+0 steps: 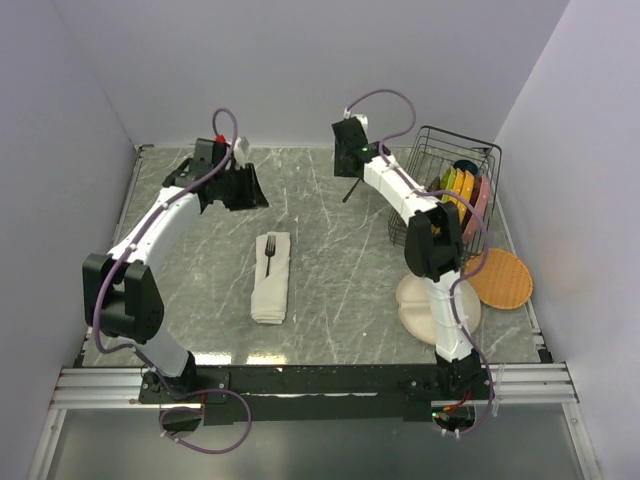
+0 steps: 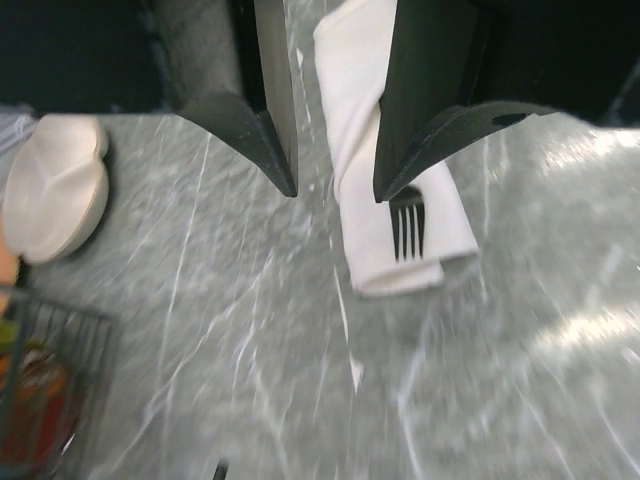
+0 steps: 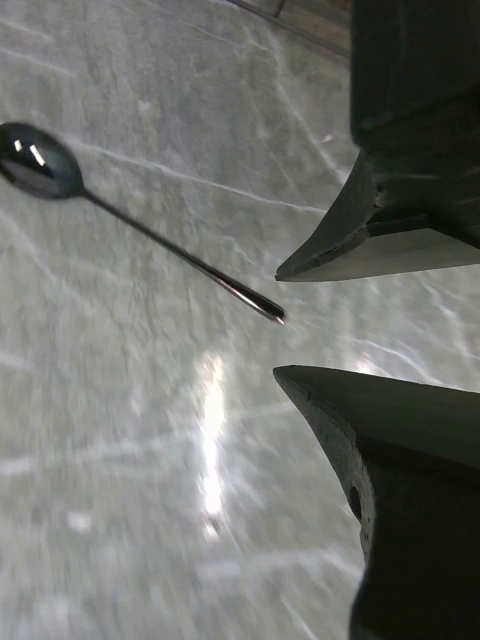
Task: Fold the napkin into a case and place the utensils inside
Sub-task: Insert the fork into the folded napkin, then move the spoon to the center of the board.
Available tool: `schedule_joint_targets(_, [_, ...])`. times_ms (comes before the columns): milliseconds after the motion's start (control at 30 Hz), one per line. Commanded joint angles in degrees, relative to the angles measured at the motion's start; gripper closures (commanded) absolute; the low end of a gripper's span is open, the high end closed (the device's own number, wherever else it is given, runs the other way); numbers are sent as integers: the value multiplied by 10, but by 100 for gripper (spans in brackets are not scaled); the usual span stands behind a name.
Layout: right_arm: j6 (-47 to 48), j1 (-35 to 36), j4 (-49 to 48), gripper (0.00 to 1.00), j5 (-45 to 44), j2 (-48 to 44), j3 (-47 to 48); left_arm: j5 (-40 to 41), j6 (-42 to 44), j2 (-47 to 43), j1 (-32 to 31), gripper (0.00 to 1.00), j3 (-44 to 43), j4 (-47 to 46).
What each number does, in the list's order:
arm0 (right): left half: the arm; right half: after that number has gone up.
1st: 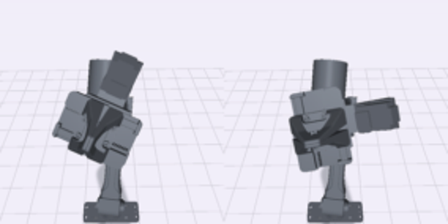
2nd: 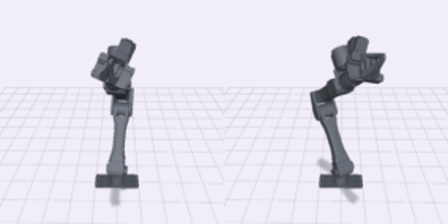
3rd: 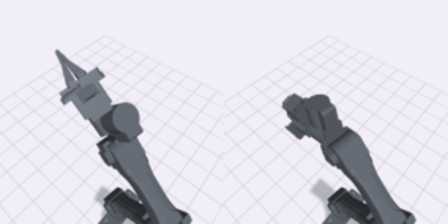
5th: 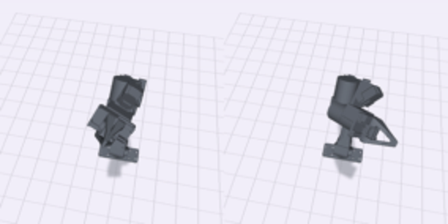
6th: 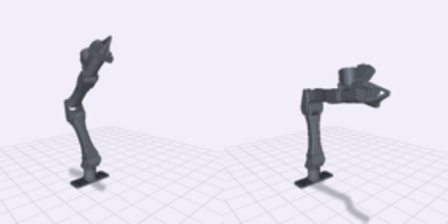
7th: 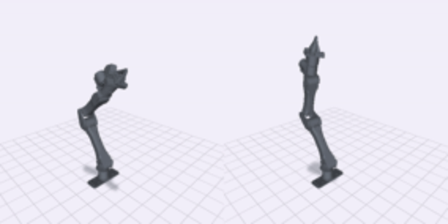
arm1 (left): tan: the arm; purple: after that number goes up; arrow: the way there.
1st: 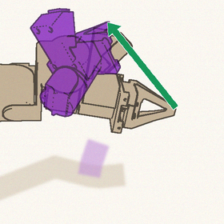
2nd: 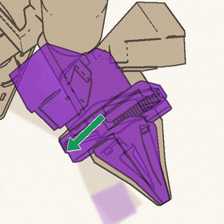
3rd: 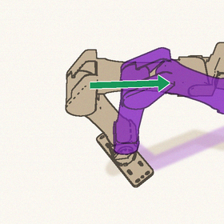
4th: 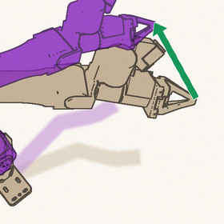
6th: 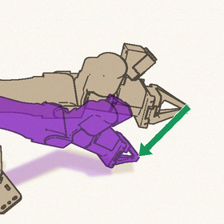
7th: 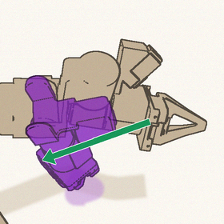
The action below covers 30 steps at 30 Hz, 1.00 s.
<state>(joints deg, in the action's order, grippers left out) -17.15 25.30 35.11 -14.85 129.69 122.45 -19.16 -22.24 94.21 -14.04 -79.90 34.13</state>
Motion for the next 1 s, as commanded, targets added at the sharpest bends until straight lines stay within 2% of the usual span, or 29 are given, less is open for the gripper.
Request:
schedule_joint_targets(0, [-10, -1, -44, 49, -116, 60, 48, 16, -11, -23, 15, 58, -28, -35])
schedule_joint_targets(100, [-3, -6, -81, 43, -136, 85, 60, 17, -10, -20, 24, 58, -39, -28])
schedule_joint_targets(300, [10, -16, -127, 39, -154, 106, 52, 5, -13, -5, 49, 59, -38, -21])
schedule_joint_targets(433, [-6, -23, -101, 36, -137, 135, 103, 0, -13, 9, 59, 59, -45, -20])
schedule_joint_targets(633, [-26, -31, -80, 32, -103, 130, 101, -16, -17, 43, 77, 60, -76, -1])
schedule_joint_targets(767, [-59, -42, -60, 31, -33, 123, 87, -26, -20, 57, 92, 60, -81, -6])
schedule_joint_targets(867, [-75, -47, -29, 32, -38, 144, 123, -37, -22, 67, 94, 60, -88, -1])
schedule_joint_targets(967, [-94, -53, -19, 32, -44, 152, 116, -38, -25, 73, 95, 60, -97, 2])
